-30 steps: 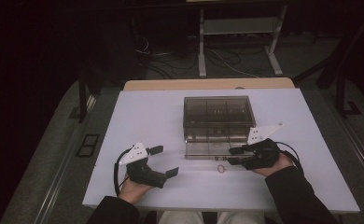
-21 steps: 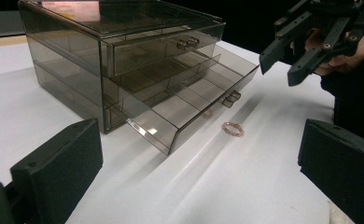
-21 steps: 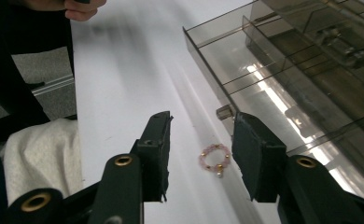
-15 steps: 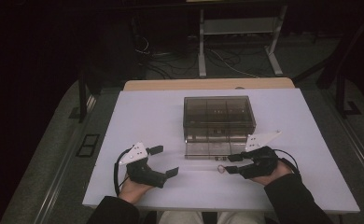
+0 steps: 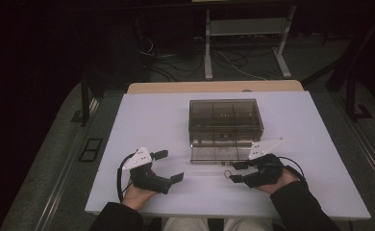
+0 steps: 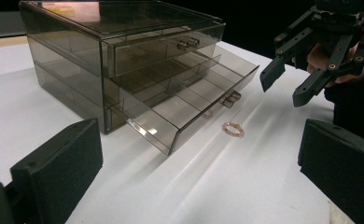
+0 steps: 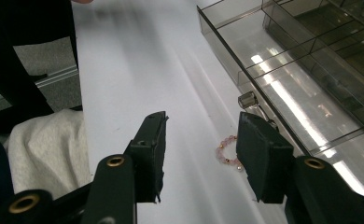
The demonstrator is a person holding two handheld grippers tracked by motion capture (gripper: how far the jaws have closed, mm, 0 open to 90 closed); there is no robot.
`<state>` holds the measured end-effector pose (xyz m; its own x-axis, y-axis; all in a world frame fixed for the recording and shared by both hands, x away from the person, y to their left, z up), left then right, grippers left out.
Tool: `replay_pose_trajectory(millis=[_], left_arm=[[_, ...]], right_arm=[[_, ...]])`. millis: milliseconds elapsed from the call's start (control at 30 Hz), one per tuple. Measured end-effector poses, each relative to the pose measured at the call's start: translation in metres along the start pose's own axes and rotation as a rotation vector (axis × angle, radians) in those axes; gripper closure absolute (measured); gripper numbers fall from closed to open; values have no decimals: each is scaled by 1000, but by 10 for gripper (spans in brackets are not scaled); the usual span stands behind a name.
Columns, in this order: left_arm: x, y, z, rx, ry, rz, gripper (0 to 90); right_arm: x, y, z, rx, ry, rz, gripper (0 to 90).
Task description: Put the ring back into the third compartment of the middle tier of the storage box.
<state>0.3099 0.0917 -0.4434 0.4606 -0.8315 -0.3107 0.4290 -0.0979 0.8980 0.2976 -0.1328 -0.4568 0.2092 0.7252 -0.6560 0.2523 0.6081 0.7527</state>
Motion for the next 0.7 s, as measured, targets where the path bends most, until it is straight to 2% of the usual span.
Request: replay_pose_trajectory(millis=[700], left_arm=[[0, 0, 1, 1, -2, 0, 0]], right_arm=[[17, -6, -6, -15, 10, -52, 489]])
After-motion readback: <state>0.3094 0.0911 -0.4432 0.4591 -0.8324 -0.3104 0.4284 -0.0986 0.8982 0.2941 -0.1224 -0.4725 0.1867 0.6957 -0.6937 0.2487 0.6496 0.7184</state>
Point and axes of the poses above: each handheld gripper's, and its own axes: x roughly forward along the jaws, y roughly out of its top, z roughly to its right, the point moved 9 cm from there along x, roughly forward along the jaws, and after that the axes turned 8 degrees about -x, right-handed, at the moved point
